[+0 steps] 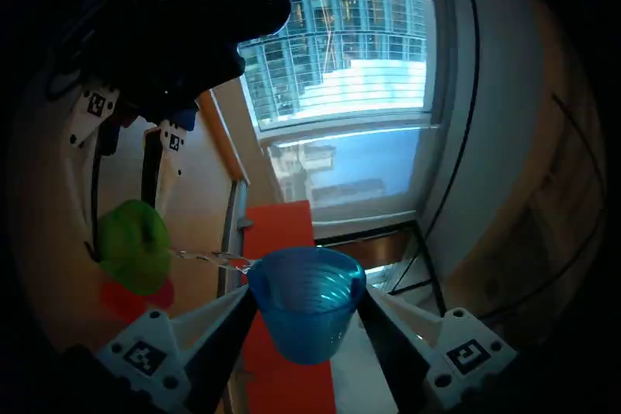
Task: Pour water
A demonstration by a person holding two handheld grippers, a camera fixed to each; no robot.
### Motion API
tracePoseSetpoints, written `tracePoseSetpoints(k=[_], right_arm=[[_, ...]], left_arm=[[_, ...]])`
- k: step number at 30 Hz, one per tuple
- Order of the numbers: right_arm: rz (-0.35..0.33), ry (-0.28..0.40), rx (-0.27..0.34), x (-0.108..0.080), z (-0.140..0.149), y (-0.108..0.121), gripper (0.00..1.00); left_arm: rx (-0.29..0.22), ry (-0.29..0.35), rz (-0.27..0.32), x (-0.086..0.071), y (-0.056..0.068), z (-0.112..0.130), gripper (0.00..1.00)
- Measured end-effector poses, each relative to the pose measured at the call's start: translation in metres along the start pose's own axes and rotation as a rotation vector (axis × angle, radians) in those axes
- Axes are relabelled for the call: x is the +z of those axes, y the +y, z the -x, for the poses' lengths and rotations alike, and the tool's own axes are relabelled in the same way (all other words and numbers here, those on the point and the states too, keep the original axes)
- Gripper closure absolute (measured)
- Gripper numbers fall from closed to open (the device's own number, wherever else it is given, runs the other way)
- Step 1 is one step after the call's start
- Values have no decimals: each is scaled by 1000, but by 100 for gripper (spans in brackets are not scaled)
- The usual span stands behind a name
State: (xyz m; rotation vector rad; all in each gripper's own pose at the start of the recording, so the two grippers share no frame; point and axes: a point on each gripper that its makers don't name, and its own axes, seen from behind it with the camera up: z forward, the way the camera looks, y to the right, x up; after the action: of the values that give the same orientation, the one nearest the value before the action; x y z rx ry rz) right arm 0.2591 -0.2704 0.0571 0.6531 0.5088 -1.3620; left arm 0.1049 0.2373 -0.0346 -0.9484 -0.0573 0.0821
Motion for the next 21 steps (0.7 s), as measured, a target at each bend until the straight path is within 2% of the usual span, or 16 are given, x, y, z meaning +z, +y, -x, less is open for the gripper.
tracePoseSetpoints(k=[21], right_arm=[[2,19,-100,5,-13,-2,11]], left_arm=[[-4,-2,-9,-2,-5,3,18]])
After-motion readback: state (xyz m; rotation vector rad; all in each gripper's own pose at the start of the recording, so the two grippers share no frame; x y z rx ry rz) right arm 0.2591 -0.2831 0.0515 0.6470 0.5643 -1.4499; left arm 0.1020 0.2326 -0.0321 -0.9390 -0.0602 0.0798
